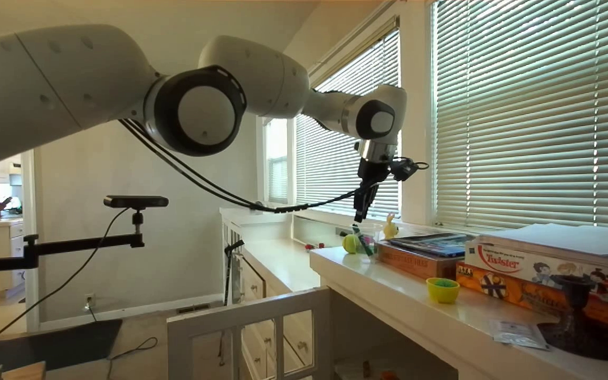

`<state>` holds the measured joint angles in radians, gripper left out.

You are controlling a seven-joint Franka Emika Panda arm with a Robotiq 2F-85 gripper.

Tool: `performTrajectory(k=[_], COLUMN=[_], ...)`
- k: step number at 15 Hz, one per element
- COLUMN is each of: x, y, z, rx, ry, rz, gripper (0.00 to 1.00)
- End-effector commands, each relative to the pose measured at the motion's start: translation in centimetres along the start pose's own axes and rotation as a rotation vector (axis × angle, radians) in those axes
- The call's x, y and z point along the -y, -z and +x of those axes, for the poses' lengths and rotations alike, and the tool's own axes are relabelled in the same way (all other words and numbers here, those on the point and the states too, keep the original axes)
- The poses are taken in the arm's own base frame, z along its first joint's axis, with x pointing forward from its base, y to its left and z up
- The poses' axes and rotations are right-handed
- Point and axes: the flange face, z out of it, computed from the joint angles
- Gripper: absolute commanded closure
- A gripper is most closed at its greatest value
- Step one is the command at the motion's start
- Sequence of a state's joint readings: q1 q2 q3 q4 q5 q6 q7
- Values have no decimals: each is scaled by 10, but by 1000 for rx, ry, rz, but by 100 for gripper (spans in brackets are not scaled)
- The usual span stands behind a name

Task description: Move the marker to the orange box close to it

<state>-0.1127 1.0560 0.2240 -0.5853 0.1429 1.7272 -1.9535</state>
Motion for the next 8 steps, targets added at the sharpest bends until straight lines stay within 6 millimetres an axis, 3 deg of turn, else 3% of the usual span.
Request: performTrajectory(k=[1, 5, 8], x=[-5, -5, -9], y=[-8, -18, -19], z=[-1, -2, 2], rx=[22, 22, 30], ry=[53, 94, 128], rz=[-19, -18, -30], gripper=[62, 55, 63])
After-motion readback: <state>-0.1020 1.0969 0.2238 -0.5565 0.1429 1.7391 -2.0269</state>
